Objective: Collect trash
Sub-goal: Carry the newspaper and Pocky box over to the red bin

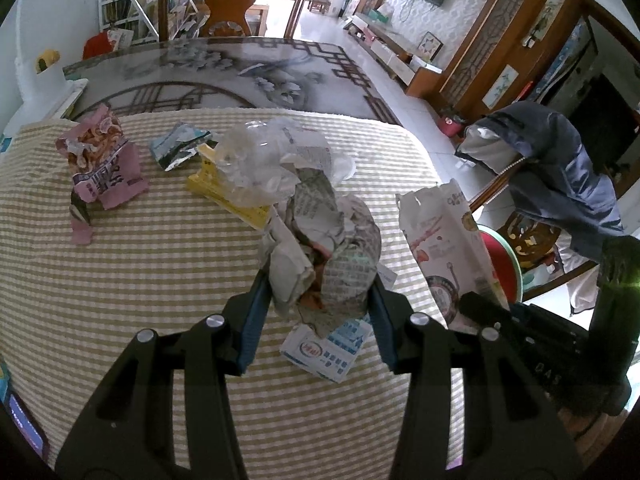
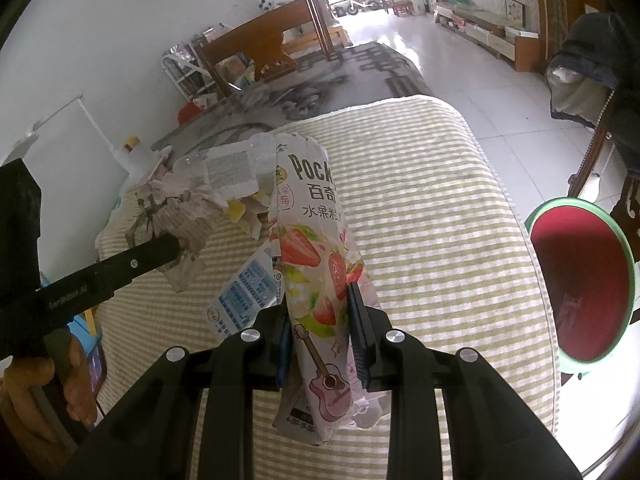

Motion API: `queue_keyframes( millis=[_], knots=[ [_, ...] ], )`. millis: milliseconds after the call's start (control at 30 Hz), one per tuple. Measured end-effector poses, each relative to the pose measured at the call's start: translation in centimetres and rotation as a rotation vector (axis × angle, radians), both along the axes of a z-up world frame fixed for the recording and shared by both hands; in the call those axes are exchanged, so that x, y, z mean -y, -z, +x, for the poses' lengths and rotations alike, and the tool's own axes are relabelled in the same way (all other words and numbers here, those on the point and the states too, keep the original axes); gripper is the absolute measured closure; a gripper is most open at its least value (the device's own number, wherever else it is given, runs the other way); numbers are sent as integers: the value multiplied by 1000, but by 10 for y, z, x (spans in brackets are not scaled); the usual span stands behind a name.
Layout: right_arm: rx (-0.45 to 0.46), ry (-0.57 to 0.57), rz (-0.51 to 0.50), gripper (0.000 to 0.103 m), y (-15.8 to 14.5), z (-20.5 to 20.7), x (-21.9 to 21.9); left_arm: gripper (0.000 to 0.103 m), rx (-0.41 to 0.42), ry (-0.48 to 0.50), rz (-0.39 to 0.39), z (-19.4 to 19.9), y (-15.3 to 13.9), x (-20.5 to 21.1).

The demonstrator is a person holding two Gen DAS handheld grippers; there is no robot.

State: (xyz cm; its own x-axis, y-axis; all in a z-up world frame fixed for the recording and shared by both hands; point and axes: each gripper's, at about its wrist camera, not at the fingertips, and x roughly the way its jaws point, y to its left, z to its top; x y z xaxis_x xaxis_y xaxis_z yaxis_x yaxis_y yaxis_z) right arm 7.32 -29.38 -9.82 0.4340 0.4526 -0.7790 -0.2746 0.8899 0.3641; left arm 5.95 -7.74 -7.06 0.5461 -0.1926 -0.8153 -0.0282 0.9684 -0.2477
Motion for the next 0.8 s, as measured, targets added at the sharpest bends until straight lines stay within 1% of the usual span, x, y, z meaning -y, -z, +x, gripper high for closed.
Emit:
queue_keyframes(
  millis=[533,800],
  knots=[
    [-18,-17,1,79,5,22,23,58,-19,-25,-1,22,6,21],
    [-16,-8,12,79,5,31,49,58,-27,-31,7,29,6,42]
  ],
)
